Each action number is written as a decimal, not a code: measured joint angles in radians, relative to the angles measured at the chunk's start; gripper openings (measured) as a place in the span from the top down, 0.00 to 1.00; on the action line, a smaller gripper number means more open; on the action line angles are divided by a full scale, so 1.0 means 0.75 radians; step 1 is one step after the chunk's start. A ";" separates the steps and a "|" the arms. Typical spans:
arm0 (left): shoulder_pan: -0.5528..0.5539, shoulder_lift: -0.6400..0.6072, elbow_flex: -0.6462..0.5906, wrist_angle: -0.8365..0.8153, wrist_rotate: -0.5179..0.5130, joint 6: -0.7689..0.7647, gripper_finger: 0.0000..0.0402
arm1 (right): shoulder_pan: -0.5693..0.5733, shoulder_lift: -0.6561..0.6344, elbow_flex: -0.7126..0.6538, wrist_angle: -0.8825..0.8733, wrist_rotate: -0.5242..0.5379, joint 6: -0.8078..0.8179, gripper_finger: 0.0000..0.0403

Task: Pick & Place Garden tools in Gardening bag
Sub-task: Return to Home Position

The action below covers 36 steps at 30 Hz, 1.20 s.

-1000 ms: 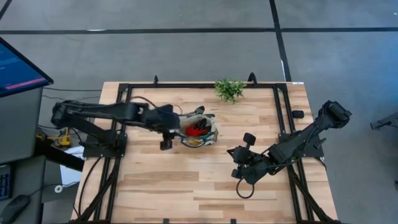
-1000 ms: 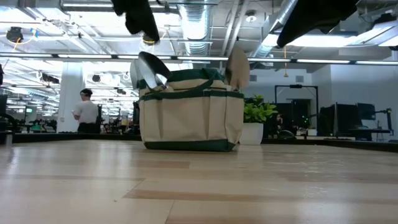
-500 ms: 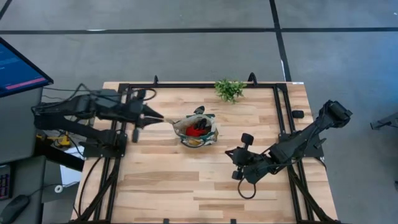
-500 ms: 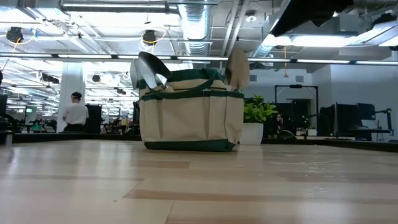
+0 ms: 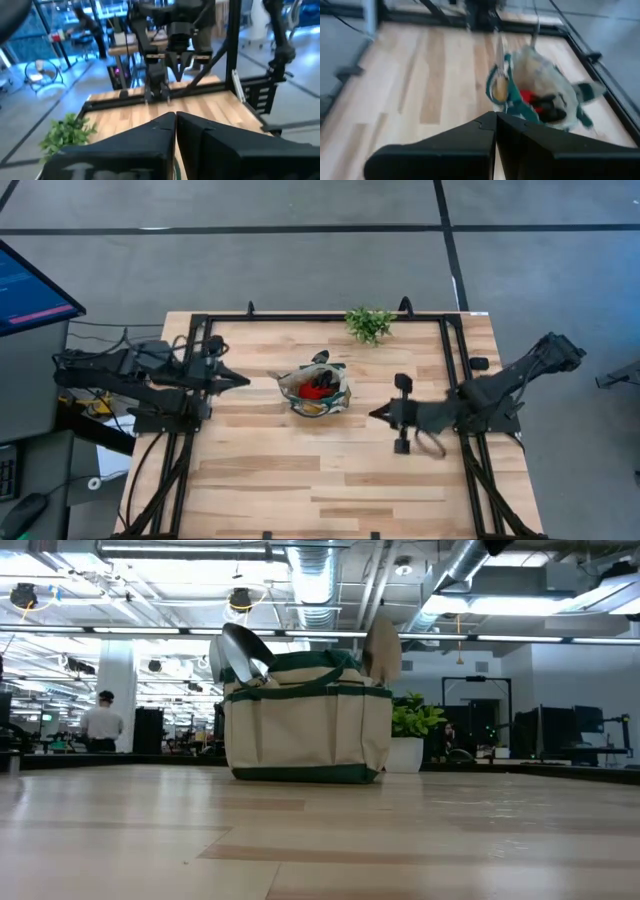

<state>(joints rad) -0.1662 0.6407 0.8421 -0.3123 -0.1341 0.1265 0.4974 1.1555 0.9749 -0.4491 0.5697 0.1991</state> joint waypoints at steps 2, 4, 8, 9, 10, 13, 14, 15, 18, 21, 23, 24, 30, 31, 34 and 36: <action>-0.009 -0.065 -0.031 0.004 0.003 -0.004 1.00 | -0.046 -0.060 -0.009 0.038 -0.104 -0.062 1.00; -0.026 -0.129 -0.060 0.013 0.009 -0.010 1.00 | -0.088 -0.117 -0.033 0.065 -0.180 -0.124 1.00; -0.058 -0.244 -0.132 0.040 0.010 -0.012 1.00 | -0.172 -0.232 -0.108 0.127 -0.278 -0.222 1.00; -0.066 -0.269 -0.151 0.052 0.010 -0.013 1.00 | -0.195 -0.261 -0.129 0.132 -0.297 -0.233 1.00; -0.074 -0.292 -0.169 0.070 0.010 -0.014 1.00 | -0.221 -0.289 -0.151 0.146 -0.321 -0.241 1.00; -0.090 -0.362 -0.221 0.091 0.010 -0.014 1.00 | -0.309 -0.376 -0.224 0.194 -0.446 -0.255 1.00; -0.091 -0.383 -0.235 0.094 0.009 -0.014 1.00 | -0.341 -0.403 -0.244 0.212 -0.505 -0.255 1.00; -0.091 -0.401 -0.250 0.101 0.007 -0.013 1.00 | -0.370 -0.430 -0.265 0.228 -0.561 -0.255 1.00; -0.091 -0.456 -0.310 0.128 -0.003 0.004 1.00 | -0.450 -0.509 -0.321 0.269 -0.663 -0.256 1.00; -0.090 -0.501 -0.375 0.181 -0.038 0.036 1.00 | -0.505 -0.584 -0.362 0.303 -0.667 -0.275 1.00; -0.090 -0.533 -0.414 0.195 -0.052 0.065 1.00 | -0.531 -0.637 -0.389 0.301 -0.669 -0.297 1.00; -0.090 -0.550 -0.428 0.198 -0.060 0.071 1.00 | -0.542 -0.660 -0.395 0.300 -0.670 -0.309 1.00; -0.089 -0.683 -0.500 0.205 -0.102 0.073 1.00 | -0.573 -0.791 -0.441 0.303 -0.670 -0.362 1.00; -0.089 -0.708 -0.511 0.208 -0.102 0.072 1.00 | -0.573 -0.824 -0.457 0.304 -0.669 -0.368 1.00; -0.089 -0.775 -0.548 0.210 -0.102 0.071 1.00 | -0.572 -0.927 -0.515 0.304 -0.659 -0.370 1.00; -0.089 -0.819 -0.572 0.206 -0.102 0.071 1.00 | -0.572 -0.991 -0.569 0.338 -0.659 -0.369 1.00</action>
<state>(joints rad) -0.2333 0.0262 0.4130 -0.1577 -0.2104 0.1795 0.0685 0.4125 0.5483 -0.1957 0.0753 -0.0778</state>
